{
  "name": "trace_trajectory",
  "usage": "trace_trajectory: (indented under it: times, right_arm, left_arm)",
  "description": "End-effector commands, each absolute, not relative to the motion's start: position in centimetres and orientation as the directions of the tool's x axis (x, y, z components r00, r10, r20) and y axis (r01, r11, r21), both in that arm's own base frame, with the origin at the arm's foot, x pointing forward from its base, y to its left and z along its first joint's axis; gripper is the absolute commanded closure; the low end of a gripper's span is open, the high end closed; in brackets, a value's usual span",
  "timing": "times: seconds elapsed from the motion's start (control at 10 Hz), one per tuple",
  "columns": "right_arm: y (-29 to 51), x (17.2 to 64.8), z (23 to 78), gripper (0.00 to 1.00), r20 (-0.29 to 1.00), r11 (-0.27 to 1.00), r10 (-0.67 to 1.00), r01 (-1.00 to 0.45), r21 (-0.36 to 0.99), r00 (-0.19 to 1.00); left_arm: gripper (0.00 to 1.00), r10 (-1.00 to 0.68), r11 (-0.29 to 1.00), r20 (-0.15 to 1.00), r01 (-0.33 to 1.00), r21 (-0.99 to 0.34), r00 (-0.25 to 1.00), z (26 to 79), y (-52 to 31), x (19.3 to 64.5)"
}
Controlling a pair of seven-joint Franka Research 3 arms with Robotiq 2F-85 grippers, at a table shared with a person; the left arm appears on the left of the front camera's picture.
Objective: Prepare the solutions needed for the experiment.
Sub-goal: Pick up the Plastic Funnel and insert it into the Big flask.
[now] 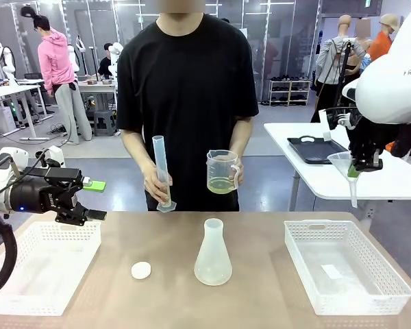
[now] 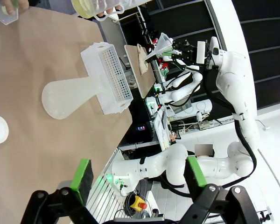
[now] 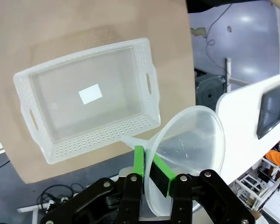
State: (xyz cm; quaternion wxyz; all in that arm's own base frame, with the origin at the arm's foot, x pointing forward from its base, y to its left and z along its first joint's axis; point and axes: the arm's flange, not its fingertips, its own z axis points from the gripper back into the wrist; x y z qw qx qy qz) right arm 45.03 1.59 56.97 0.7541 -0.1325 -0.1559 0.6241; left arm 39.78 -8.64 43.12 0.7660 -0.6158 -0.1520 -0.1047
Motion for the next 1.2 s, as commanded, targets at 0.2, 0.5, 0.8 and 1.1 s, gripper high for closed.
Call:
trace_trajectory:
  times: [0.2,0.5,0.8,1.1]
  right_arm:
    - [1.6,45.0,57.0,1.0,0.07,0.186,0.983,-0.9,-0.394,0.172]
    - [1.6,45.0,57.0,1.0,0.07,0.186,0.983,-0.9,-0.394,0.172]
    - [4.2,44.9,56.8,0.94,0.035,0.02,0.999,-0.864,-0.503,0.003]
    - [10.9,43.7,58.1,0.94,0.005,-0.175,0.974,-0.761,-0.625,-0.228]
  left_arm:
    - [0.0,0.024,0.202,0.361,0.349,-0.915,0.932,43.2,-8.7,39.7]
    - [0.0,0.024,0.202,0.361,0.349,-0.915,0.932,43.2,-8.7,39.7]
    - [0.0,0.024,0.202,0.361,0.349,-0.915,0.932,43.2,-8.7,39.7]
    - [0.0,0.024,0.202,0.361,0.349,-0.915,0.932,43.2,-8.7,39.7]
